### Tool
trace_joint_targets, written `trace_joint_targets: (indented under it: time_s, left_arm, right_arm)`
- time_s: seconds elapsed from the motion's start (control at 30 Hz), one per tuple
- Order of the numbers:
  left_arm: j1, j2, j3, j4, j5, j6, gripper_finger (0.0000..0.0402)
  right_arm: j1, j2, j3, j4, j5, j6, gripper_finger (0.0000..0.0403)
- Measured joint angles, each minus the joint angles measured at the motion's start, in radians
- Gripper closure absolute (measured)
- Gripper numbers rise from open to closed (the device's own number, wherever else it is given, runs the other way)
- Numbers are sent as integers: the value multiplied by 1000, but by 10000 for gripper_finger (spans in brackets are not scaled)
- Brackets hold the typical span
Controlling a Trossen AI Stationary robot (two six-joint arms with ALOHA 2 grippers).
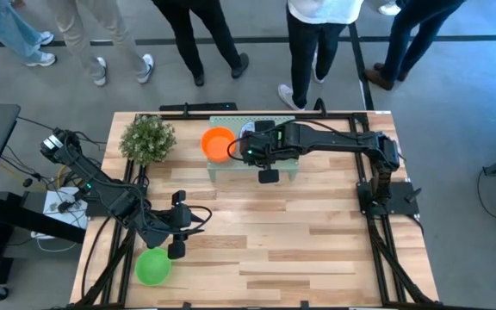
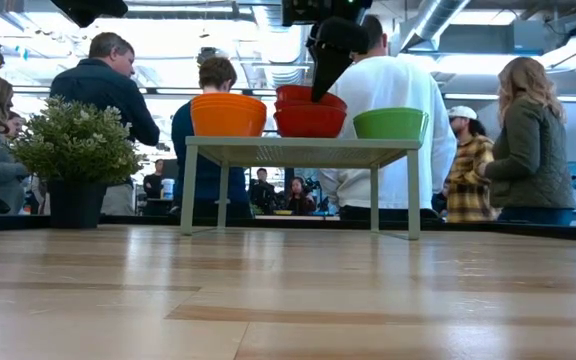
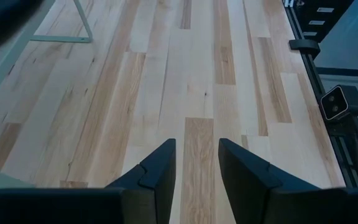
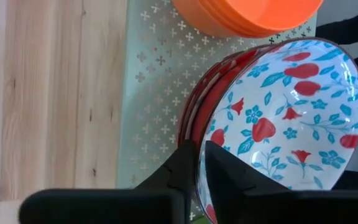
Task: Pick & Place Mini bowls
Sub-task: Stack the red patterned bowl onto the stacked red patterned bowls on the shelf, then stack the green bowl onto the stacked green bowls on the shelf
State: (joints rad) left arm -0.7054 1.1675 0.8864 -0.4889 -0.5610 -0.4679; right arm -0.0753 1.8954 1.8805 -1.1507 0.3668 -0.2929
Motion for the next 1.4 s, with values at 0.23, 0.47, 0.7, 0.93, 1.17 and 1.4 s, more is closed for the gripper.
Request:
trace_joint_targets:
  time_s: [0.23,0.47,0.7,0.93,1.17,1.4]
  left_arm:
    - [0,0,0,0,0,0,279]
    - [0,0,0,0,0,0,279]
    - [0,0,0,1,0,-7,279]
    - [-4,0,0,2,80,-19,279]
    - [-31,0,0,0,125,-41,279]
    - [-80,7,0,-113,240,-257,279]
  right_arm:
    - [0,0,5,5,0,-5,345]
    - [20,0,73,2,-1,-5,331]
    - [57,0,169,-58,24,26,304]
    - [160,0,330,-182,56,129,289]
    - [277,-23,300,-356,-3,318,309]
    - [358,-100,-113,-127,-37,362,328]
